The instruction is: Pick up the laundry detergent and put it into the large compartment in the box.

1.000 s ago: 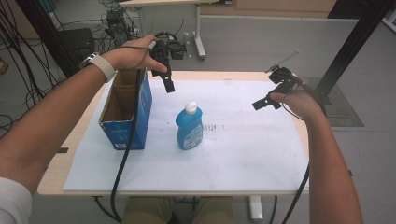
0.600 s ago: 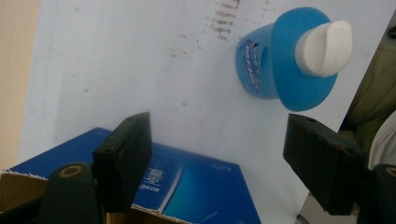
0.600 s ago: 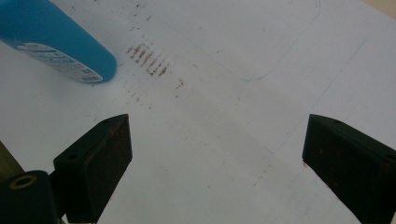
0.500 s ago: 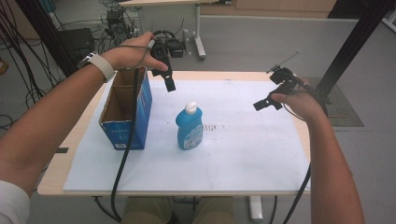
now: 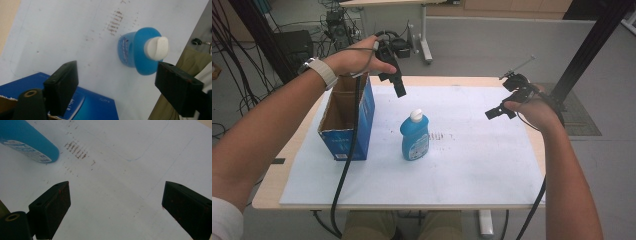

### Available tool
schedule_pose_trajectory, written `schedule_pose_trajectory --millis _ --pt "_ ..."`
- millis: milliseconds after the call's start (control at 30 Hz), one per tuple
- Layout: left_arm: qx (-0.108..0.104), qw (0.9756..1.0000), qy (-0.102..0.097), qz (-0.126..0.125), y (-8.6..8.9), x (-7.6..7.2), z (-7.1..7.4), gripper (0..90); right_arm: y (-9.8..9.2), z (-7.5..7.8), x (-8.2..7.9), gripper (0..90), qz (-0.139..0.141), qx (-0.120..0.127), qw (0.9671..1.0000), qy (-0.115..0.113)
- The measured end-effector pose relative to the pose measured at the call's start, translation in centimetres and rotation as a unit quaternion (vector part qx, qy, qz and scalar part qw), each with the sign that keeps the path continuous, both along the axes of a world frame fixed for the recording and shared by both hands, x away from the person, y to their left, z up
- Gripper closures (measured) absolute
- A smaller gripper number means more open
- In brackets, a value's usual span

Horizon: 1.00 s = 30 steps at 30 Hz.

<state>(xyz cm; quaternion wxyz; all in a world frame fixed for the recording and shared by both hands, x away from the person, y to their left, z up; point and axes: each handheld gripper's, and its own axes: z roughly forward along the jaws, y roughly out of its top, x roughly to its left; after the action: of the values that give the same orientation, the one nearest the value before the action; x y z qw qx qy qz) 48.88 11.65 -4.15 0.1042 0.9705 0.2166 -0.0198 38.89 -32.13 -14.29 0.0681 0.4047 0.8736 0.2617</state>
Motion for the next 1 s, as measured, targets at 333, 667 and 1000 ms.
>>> schedule_pose_trajectory --millis 333,667,1000 --pt "0.016 0.9989 0.017 0.041 -1.1 -0.1 0.0 5.8 0.4 0.0 0.1 8.1 0.002 -0.002 1.0 -0.002" --pt "0.026 0.9973 0.034 0.06 -2.2 -0.7 -0.1 5.4 0.1 -0.2 -0.1 8.1 -0.002 -0.002 1.0 0.0" --pt "0.034 0.9963 0.031 0.073 -3.5 -1.7 -0.3 7.3 0.0 -0.1 -0.5 8.6 -0.003 -0.002 1.0 -0.001"
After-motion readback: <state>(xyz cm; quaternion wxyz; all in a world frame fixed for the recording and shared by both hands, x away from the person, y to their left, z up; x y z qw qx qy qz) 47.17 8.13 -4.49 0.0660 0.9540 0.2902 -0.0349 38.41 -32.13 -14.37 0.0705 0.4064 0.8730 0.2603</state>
